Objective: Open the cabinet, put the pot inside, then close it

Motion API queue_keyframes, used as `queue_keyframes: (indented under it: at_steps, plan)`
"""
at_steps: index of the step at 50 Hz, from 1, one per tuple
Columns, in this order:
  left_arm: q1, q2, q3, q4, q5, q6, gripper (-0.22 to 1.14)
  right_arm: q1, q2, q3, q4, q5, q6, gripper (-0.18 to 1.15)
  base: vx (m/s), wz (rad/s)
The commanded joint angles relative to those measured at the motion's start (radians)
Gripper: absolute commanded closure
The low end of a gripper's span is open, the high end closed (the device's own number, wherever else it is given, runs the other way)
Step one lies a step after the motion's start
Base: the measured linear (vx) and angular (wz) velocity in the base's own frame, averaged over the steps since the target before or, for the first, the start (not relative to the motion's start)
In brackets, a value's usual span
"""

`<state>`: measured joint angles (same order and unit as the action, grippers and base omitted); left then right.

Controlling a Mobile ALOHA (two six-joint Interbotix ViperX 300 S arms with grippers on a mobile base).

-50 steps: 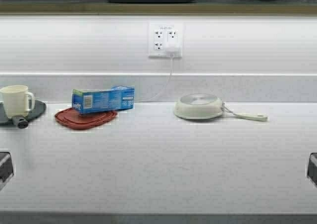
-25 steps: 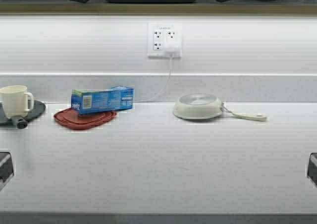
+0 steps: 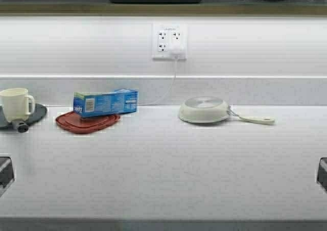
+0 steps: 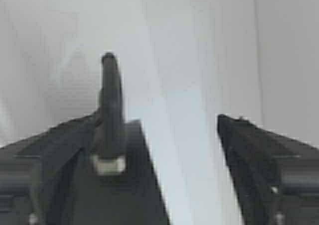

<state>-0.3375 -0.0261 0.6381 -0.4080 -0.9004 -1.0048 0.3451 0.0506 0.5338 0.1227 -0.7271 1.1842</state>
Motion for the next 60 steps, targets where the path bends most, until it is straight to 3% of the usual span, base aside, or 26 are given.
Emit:
queue_keyframes:
  at_steps: [1, 8, 13, 16, 19, 21, 29, 46, 54, 60]
  plan:
    - [-0.003, -0.075, 0.063, 0.011, -0.008, 0.006, 0.11, 0.0, -0.074, 0.055, -0.009, -0.017, -0.011, -0.03, 0.0, 0.0]
    - [-0.008, -0.123, 0.133, 0.04, -0.008, 0.008, 0.59, 0.018, -0.124, 0.118, -0.011, -0.021, -0.028, 0.09, -0.01, 0.0]
    - [-0.028, -0.155, 0.17, 0.072, -0.012, 0.008, 0.97, 0.044, -0.161, 0.155, -0.012, -0.021, -0.067, 0.43, -0.02, -0.01]
    - [-0.044, -0.173, 0.186, 0.084, -0.02, 0.012, 1.0, 0.064, -0.178, 0.172, -0.017, -0.021, -0.106, 0.69, -0.03, -0.01]
    - [-0.058, -0.195, 0.209, 0.11, -0.018, 0.034, 0.92, 0.087, -0.196, 0.189, -0.028, -0.021, -0.167, 0.94, -0.04, -0.02]
    - [-0.064, -0.216, 0.229, 0.143, -0.017, 0.075, 0.86, 0.103, -0.209, 0.202, -0.038, -0.017, -0.216, 1.02, -0.05, -0.03]
    - [-0.087, -0.298, 0.308, 0.15, 0.046, 0.259, 0.87, 0.153, -0.244, 0.236, -0.051, 0.037, -0.445, 0.86, -0.07, -0.04]
    - [-0.087, -0.503, 0.405, 0.11, 0.446, 0.712, 0.87, 0.187, -0.31, 0.242, -0.092, 0.46, -0.885, 0.89, -0.14, -0.06]
    - [-0.078, -0.523, 0.405, 0.101, 0.58, 0.959, 0.87, 0.186, -0.348, 0.262, -0.092, 0.546, -0.959, 0.89, -0.18, -0.05]
    - [-0.041, -0.514, 0.407, 0.078, 0.666, 0.992, 0.87, 0.181, -0.367, 0.272, -0.097, 0.566, -0.966, 0.89, -0.2, -0.09]
